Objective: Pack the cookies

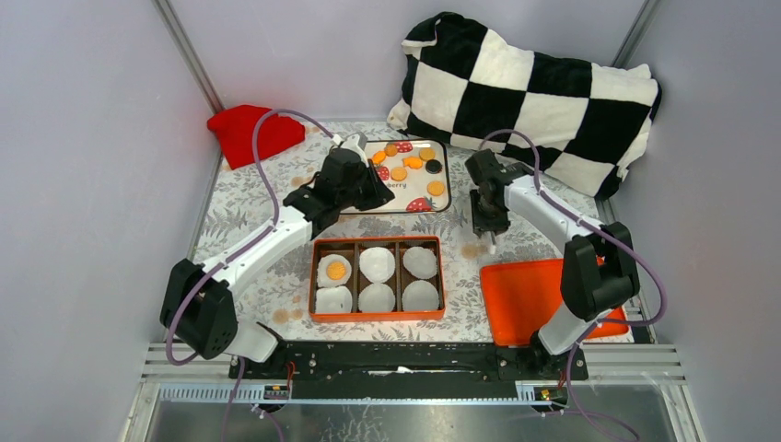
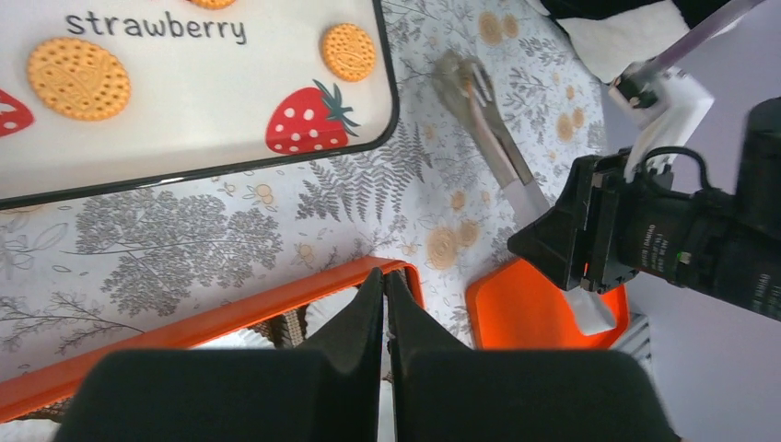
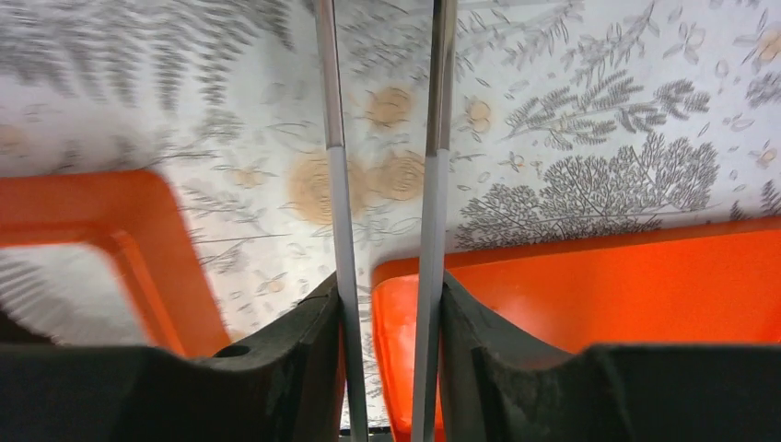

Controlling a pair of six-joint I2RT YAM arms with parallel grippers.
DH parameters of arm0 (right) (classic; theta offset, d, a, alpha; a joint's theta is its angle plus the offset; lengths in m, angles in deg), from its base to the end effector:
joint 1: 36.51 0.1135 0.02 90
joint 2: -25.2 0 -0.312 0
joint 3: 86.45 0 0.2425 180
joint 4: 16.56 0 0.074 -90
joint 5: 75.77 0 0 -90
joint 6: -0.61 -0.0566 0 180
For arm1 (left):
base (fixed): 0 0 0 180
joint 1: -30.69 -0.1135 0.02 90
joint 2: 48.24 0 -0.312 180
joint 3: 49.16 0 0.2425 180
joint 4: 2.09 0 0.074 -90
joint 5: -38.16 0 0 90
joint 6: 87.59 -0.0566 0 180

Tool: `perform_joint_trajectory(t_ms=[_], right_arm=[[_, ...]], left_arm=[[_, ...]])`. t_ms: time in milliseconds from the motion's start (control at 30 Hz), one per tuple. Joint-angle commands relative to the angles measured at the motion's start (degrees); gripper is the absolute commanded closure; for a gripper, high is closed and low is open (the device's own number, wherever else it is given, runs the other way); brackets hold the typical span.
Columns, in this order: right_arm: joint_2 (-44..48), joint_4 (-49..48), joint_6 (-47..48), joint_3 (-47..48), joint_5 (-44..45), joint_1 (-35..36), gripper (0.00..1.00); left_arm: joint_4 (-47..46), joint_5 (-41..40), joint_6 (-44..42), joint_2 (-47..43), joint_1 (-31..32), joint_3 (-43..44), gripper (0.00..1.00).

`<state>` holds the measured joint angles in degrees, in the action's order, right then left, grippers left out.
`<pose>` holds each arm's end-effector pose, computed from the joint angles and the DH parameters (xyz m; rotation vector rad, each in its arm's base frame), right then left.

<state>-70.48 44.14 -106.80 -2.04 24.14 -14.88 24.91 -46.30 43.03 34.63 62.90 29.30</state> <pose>0.3093 0.1122 0.2532 -0.0643 2.7866 -0.0800 0.2799 -0.1828 0.3365 -0.1035 2.2352 -0.8321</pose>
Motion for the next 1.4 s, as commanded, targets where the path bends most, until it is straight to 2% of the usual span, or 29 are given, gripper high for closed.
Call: perform_joint_trajectory(t_ms=[0, 100, 267, 433, 533, 833, 1167, 1367], right_arm=[[2.8, 7.9, 1.5, 7.7, 3.3, 4.5, 0.56], [2.5, 8.6, 1.8, 10.2, 4.5, 6.2, 0.55], [3.0, 8.2, 2.0, 15.4, 4.7, 9.1, 0.58], [0.7, 8.0, 2.7, 22.2, 4.4, 13.1, 0.59], [-2.6, 7.8, 3.3, 25.9, 3.0, 14.7, 0.58], [-14.5, 5.2, 4.3, 32.5, -3.8, 17.8, 0.54], [-21.3, 1.9, 4.4, 33.5, -2.2, 17.8, 0.47], [-27.0, 2.3, 4.4, 38.9, -0.4, 17.8, 0.47]], left_arm=[[-0.8, 4.9, 1.7, -1.7, -0.6, -0.5, 0.94], [0.7, 2.6, 1.9, -3.8, -0.7, -1.3, 0.94], [9.4, -12.7, 0.1, -12.2, -1.8, -1.1, 0.92], [12.8, -18.7, -0.7, -22.2, -4.5, -2.6, 0.81], [13.6, -19.3, -1.0, -24.7, -4.6, -3.4, 0.75], [15.8, -20.3, -1.1, -24.1, -4.6, -3.9, 0.74], [16.4, -21.8, -1.3, -25.5, -5.0, -4.0, 0.72], [16.4, -21.5, -1.2, -25.8, -5.2, -4.0, 0.72]])
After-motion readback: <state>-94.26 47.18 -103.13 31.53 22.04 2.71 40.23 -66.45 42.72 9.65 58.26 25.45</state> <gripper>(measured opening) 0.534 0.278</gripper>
